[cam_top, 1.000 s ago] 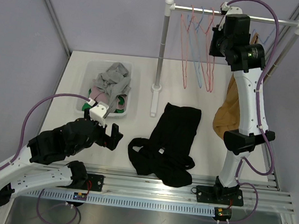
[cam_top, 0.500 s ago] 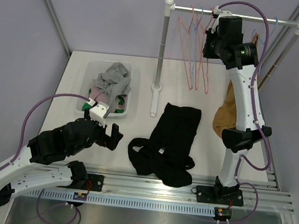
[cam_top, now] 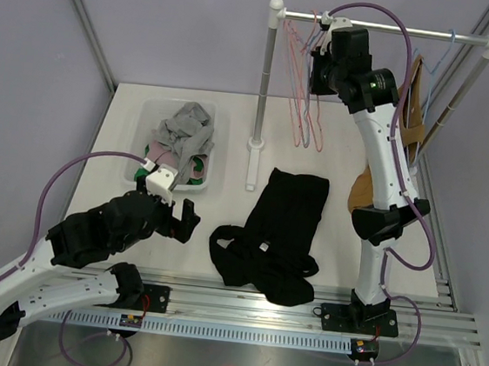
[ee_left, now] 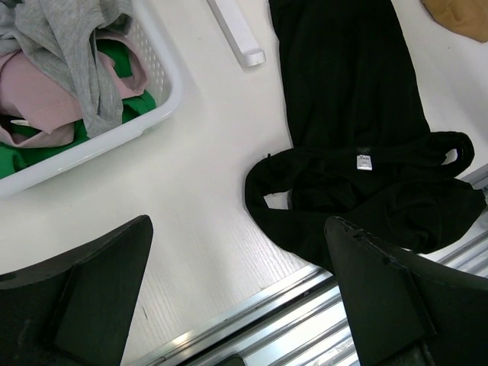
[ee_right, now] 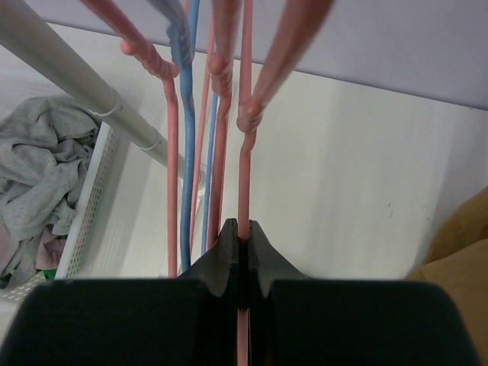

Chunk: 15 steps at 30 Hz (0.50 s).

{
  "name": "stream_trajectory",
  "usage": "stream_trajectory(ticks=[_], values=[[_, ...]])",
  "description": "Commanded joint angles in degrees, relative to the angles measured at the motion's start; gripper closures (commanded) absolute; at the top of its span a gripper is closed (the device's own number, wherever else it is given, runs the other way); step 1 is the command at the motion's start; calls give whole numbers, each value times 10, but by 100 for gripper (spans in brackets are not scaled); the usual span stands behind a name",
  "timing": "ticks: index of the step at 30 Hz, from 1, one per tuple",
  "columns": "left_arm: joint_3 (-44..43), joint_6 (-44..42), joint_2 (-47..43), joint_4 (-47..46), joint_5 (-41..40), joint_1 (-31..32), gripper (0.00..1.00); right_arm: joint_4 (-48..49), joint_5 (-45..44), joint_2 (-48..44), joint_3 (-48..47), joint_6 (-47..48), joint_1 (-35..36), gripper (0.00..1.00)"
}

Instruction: Remove the tank top from the hanger

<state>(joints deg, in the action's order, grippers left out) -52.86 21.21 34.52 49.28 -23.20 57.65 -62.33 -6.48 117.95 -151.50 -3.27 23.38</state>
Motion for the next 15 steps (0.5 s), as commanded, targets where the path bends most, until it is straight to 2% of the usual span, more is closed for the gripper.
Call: stream_trajectory(ticks=[1, 4, 5, 6, 9, 12, 13, 15], values=[[3, 0, 9, -28, 2, -3, 1, 7, 4, 1, -18, 11, 7, 100], [3, 0, 10, -27, 1, -5, 1, 5, -5, -6, -14, 16, 7, 100], [3, 1, 9, -27, 1, -5, 1, 4, -19, -9, -13, 15, 8, 97], [3, 1, 9, -27, -1, -6, 1, 4, -27, -18, -12, 16, 8, 78], [2, 1, 8, -28, -2, -7, 1, 5, -47, -47, -4, 19, 7, 72], [-7, 6, 15, -25, -5, -7, 1, 5, -61, -87, 10, 19, 7, 54], [-13, 8, 17, -26, -5, -7, 1, 5, -65, -97, 23, 19, 7, 45], [-22, 36, 34, -26, -22, -7, 1, -2, -73, -129, 38, 20, 8, 39]])
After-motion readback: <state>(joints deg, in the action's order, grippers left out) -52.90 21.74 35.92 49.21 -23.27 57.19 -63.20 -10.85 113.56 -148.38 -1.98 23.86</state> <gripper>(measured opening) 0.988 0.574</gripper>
